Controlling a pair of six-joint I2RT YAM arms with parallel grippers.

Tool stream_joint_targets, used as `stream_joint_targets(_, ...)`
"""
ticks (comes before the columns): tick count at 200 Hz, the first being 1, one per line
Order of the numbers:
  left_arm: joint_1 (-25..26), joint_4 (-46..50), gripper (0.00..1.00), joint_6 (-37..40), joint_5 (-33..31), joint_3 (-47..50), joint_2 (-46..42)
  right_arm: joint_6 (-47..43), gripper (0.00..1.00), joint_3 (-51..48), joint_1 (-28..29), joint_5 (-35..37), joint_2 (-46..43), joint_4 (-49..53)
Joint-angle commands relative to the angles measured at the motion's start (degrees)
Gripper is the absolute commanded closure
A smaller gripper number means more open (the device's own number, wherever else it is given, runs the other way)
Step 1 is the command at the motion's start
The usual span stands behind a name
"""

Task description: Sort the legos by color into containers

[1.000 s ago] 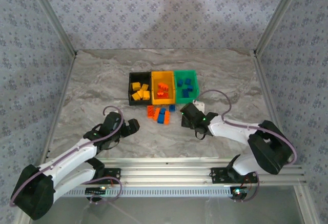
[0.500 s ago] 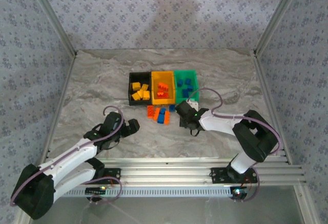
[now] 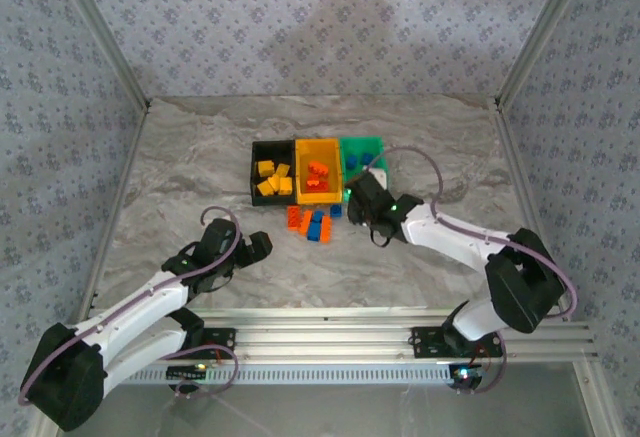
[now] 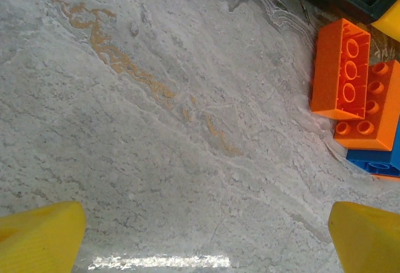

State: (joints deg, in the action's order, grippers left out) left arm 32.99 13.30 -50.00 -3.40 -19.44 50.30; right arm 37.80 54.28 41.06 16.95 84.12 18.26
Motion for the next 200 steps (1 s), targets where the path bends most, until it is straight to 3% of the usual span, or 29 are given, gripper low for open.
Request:
stream_joint_targets(1, 0.03, 0.0, 0.0, 1.22, 0.76, -2.87, -0.03, -4.61, 0.67, 5.97, -3.66, 0.88, 4.53, 0.19)
stream_joint_targets(48, 0.06, 0.2, 0.0, 1.31, 1.58, -2.94, -0.11, -7.08, 0.64, 20.23, -9.72, 1.03, 18.34, 0.93)
stream_joint_targets(65, 0.14, -0.47, 0.0, 1.39, 2.08, -2.92, -0.02, -7.12, 0.55, 23.48, -10.85, 0.94, 21.24, 2.16)
stream_joint_targets(80, 0.24, -1.13, 0.0, 1.97, 2.66, -3.01, 0.15, -6.95, 0.37, 24.65, -11.36, 0.37, 21.67, 2.48)
stream_joint_targets(100, 0.58, -0.97, 0.0, 2.71, 3.06, -4.3, 0.63, -7.9, 0.24, 23.84, -11.1, 0.36, 19.08, 1.63)
stream_joint_targets(137, 2.07, -0.19, 0.04, 5.51, 5.11, -9.65, 5.63, -7.04, 0.21, 15.73, -8.37, 0.36, 8.82, -0.85)
stream_joint_targets(180, 12.31, -3.06, 0.16, 10.57, 0.3, -19.63, 20.46, -2.82, 0.2, -0.55, -5.21, 1.53, -2.64, -2.71)
stream_joint_targets(200, 15.34, -3.24, 0.28, 13.66, -2.97, -25.35, 28.73, -0.56, 0.2, -7.13, -5.15, 1.22, -7.93, -3.86)
